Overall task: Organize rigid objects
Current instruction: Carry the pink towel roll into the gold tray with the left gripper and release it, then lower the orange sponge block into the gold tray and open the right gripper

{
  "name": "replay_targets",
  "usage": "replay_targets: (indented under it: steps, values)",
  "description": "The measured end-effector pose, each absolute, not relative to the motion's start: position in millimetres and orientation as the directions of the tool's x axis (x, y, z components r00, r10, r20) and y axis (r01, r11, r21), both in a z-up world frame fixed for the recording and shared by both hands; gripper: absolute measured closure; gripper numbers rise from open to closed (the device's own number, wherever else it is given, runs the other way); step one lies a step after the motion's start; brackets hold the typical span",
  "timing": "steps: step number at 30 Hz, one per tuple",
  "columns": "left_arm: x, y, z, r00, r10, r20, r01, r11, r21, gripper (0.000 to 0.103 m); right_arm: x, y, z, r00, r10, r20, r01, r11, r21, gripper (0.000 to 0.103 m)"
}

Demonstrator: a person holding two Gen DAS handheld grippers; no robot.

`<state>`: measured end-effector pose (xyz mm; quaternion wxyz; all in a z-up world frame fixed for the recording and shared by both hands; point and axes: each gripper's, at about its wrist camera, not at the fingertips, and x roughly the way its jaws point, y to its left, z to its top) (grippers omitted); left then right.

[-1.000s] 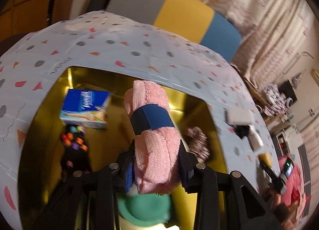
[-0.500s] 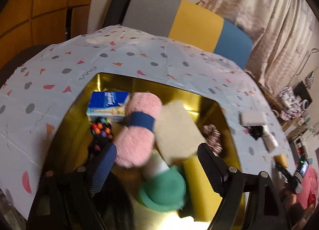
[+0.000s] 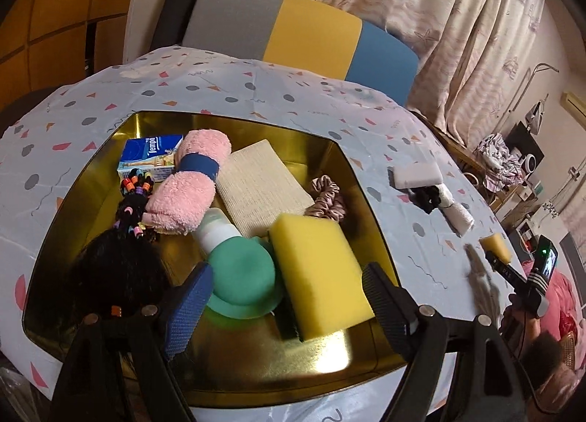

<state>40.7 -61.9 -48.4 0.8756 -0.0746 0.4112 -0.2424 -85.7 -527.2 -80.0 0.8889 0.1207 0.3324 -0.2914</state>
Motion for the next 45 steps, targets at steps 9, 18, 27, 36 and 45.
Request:
replay_targets:
  steps: [9, 18, 27, 36, 45]
  values:
    - [34.6, -55.2, -42.9, 0.552, -0.508, -0.661, 0.377, 0.860, -0.345, 0.019, -72.4, -435.9, -45.7, 0.742, -0.211, -0.636, 0.383, 0.912, 0.145, 0.043]
    - [38.8, -9.5, -25.0, 0.632, -0.460, -0.624, 0.316, 0.888, -0.334, 0.019, -36.6, -311.9, -12.7, 0.797, 0.098, -0.595, -0.010, 0.989, 0.150, 0.043]
    - [42.8, 42.5, -11.4, 0.706, -0.395, -0.588, 0.198, 0.907, -0.372, 0.019, -5.7, -215.5, -10.5, 0.713, 0.283, -0.642, -0.271, 0.955, 0.121, 0.042]
    - [41.1, 65.7, -13.4, 0.722, -0.373, -0.583, 0.145, 0.905, -0.399, 0.019, 18.8, -139.3, -37.1, 0.583, 0.358, -0.730, -0.463, 0.884, 0.064, 0.031]
    - [40.6, 63.5, -16.0, 0.712, -0.387, -0.586, 0.149, 0.898, -0.413, 0.019, 6.9, -165.2, -37.3, 0.624, 0.363, -0.692, -0.362, 0.919, 0.156, 0.014]
